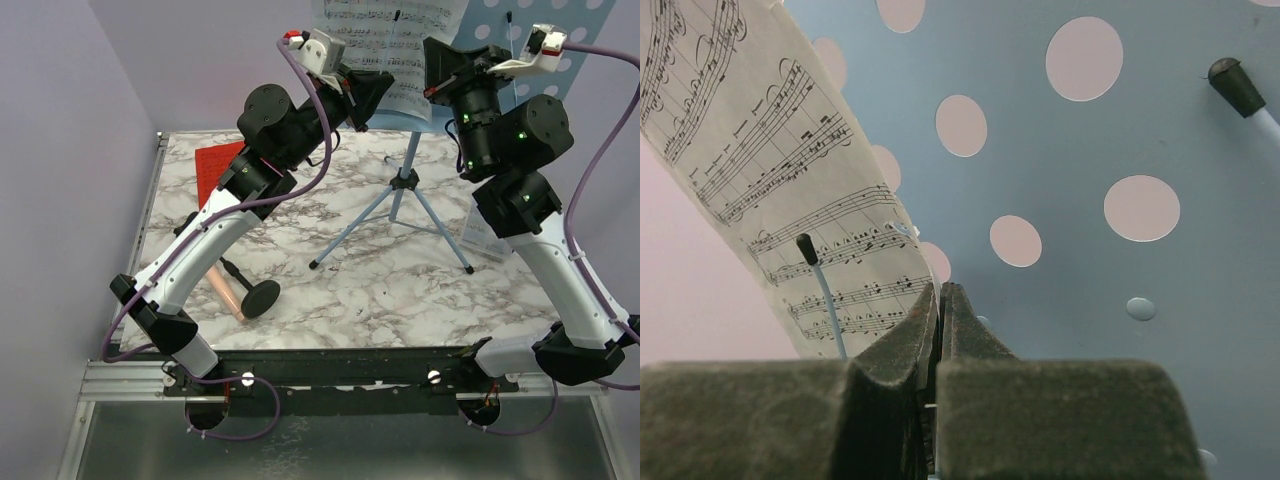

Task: Set up the instrument practice props

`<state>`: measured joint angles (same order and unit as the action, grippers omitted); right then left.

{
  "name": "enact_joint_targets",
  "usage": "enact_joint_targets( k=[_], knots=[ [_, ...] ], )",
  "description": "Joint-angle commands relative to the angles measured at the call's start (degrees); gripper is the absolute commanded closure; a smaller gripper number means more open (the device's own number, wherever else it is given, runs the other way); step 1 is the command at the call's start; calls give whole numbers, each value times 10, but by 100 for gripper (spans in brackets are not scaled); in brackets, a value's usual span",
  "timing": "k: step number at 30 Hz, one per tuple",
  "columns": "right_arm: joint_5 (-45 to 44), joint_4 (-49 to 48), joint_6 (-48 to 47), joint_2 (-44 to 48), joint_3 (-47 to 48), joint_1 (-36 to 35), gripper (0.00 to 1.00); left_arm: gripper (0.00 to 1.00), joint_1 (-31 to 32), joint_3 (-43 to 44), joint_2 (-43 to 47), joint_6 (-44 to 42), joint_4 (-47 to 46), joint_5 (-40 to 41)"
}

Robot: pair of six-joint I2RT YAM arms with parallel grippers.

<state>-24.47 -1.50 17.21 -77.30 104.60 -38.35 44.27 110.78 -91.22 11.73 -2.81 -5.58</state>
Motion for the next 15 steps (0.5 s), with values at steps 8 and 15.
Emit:
enact_joint_targets(
  k=[8, 15],
  knots=[
    [14, -19, 6, -5, -13, -2, 100, 100, 2, -12, 34, -2, -30, -3],
    [3, -25, -12, -1, -23, -2, 100, 100, 3, -23, 41, -3, -34, -2]
  ],
)
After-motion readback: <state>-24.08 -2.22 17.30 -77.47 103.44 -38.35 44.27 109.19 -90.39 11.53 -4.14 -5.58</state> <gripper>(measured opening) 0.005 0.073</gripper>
